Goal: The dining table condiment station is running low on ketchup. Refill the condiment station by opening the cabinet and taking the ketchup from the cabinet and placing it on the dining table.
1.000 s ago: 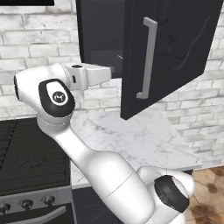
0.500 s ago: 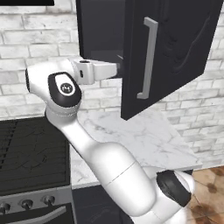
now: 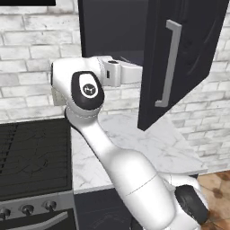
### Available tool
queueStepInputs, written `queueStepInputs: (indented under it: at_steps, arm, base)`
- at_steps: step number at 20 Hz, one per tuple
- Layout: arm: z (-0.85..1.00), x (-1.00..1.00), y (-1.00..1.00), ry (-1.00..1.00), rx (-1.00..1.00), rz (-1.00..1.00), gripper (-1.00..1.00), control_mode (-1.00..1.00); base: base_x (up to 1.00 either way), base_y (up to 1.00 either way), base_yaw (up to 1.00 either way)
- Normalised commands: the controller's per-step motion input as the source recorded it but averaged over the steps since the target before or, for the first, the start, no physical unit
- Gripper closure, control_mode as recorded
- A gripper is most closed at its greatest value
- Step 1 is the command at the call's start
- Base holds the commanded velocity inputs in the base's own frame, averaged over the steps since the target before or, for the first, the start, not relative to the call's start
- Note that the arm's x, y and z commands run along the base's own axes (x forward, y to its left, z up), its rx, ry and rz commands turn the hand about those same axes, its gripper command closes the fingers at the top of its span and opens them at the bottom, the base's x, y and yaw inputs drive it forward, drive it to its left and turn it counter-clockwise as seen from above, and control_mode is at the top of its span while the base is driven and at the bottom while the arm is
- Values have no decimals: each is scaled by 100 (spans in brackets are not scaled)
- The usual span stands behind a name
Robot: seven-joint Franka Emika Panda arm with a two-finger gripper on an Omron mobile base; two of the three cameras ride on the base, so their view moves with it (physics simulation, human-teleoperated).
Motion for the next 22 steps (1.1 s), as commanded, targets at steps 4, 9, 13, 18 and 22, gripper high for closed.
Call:
queueStepInputs:
  at_steps: [4,9,13,18,22]
  arm:
    - [24,-91,-100,0,6,-14,-100,-100]
    - [28,-92,-100,0,7,-14,-100,-100]
    - [30,-92,-100,-4,8,-13,-100,-100]
    - [27,-93,-100,-7,8,-11,-100,-100]
    - [16,-94,-99,-11,6,-7,-100,-100]
  base:
    - [0,0,0]
    - [0,0,0]
    - [0,0,0]
    - [0,0,0]
    - [0,0,0]
